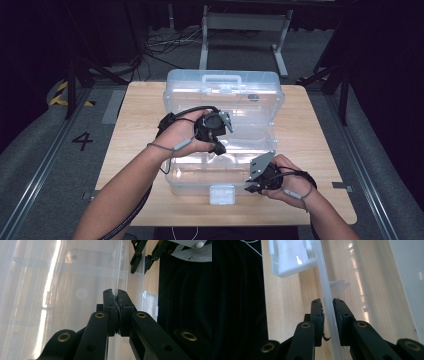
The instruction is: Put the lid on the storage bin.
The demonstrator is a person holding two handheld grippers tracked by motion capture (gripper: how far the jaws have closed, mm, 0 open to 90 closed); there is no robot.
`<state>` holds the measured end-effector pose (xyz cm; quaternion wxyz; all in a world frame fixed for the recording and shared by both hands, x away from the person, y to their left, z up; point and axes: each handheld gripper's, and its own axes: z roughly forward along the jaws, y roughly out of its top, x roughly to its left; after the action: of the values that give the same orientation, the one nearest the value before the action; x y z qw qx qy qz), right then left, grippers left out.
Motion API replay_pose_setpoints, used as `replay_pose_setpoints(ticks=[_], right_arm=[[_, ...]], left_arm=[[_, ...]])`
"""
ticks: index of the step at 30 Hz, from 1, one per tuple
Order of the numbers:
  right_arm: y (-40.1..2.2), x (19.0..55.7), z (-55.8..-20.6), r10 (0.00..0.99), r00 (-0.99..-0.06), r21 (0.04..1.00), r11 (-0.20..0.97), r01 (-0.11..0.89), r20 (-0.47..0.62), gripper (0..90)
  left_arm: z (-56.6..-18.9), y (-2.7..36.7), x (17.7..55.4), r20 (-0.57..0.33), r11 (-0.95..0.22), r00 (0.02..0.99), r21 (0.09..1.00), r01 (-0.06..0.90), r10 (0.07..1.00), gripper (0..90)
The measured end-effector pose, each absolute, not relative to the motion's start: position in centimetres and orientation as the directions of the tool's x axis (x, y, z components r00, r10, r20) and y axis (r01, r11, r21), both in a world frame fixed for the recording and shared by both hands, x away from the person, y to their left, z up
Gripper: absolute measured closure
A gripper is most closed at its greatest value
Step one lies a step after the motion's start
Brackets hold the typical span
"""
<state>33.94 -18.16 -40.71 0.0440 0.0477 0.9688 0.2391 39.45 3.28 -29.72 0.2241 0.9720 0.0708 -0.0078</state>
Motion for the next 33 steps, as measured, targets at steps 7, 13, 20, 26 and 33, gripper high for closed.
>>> replay_pose_setpoints(ticks=[7,13,20,26,33], right_arm=[[-18.2,33.8,-40.5,0.115,-0.991,0.469,0.881,0.070,-0.069,78.6],[-18.3,33.5,-39.9,0.124,-0.990,0.493,0.867,0.074,-0.070,75.2],[-18.8,33.0,-38.7,0.144,-0.987,0.528,0.845,0.083,-0.076,75.6],[-19.3,32.8,-37.8,0.142,-0.985,0.550,0.832,0.067,-0.094,78.8],[-19.7,32.5,-36.9,0.153,-0.982,0.578,0.813,0.063,-0.108,85.8]], left_arm=[[-29.8,3.2,39.3,-0.046,-0.891,0.990,0.431,0.140,0.134,87.6],[-29.8,3.1,39.1,-0.043,-0.895,0.990,0.425,0.139,0.133,87.9],[-29.8,3.1,39.1,-0.038,-0.898,0.991,0.419,0.132,0.127,87.9],[-29.9,3.1,39.1,-0.039,-0.897,0.991,0.422,0.135,0.130,87.9],[-29.9,3.1,39.1,-0.040,-0.898,0.991,0.419,0.135,0.130,87.9]])
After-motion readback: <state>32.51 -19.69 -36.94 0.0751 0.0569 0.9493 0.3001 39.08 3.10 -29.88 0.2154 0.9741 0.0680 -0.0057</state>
